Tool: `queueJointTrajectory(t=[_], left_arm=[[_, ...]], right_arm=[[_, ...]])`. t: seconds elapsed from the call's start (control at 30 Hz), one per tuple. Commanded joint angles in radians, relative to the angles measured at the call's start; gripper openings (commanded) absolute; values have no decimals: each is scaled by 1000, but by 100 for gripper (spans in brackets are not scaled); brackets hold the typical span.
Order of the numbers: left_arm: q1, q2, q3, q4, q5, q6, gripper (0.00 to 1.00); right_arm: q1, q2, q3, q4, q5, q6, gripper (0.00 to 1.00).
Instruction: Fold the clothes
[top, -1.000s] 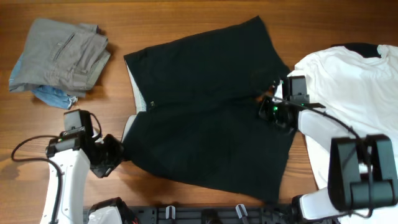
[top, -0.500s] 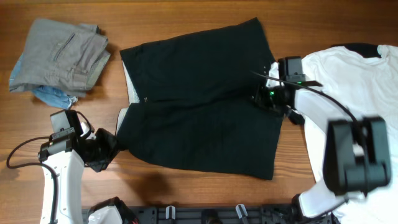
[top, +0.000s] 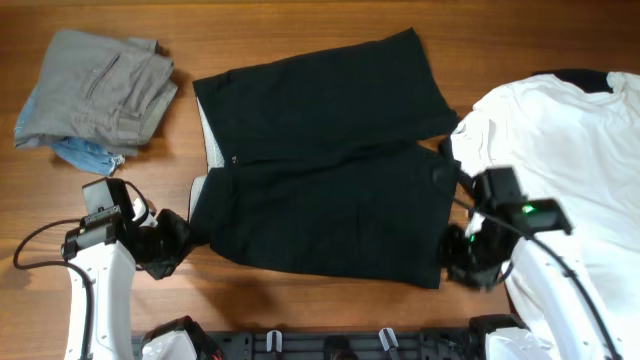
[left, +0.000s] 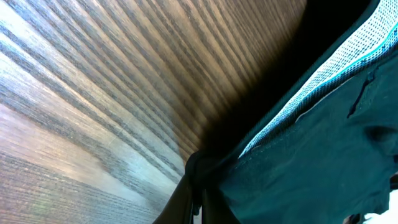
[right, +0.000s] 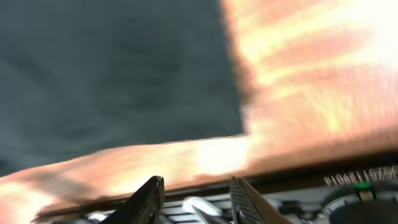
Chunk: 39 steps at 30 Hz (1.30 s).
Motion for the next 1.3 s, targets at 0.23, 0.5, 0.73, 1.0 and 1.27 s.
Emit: queueJointTrajectory(t=[0.23, 0.5, 0.73, 1.0, 1.27], left_arm=[[8, -9, 16, -16, 19, 43, 4], [8, -9, 16, -21, 19, 42, 4], [8, -9, 16, -21, 19, 42, 4], [8, -35, 87, -92, 19, 42, 4], [8, -203, 354, -356, 19, 41, 4]], right_arm=[[-2, -2, -240, 257, -24, 161, 54], [-2, 84, -242, 336, 37, 193, 41], [-2, 185, -238, 384, 0, 132, 24], [-2, 98, -2, 164, 19, 36, 4], [-2, -10, 557, -114, 156, -8, 4]])
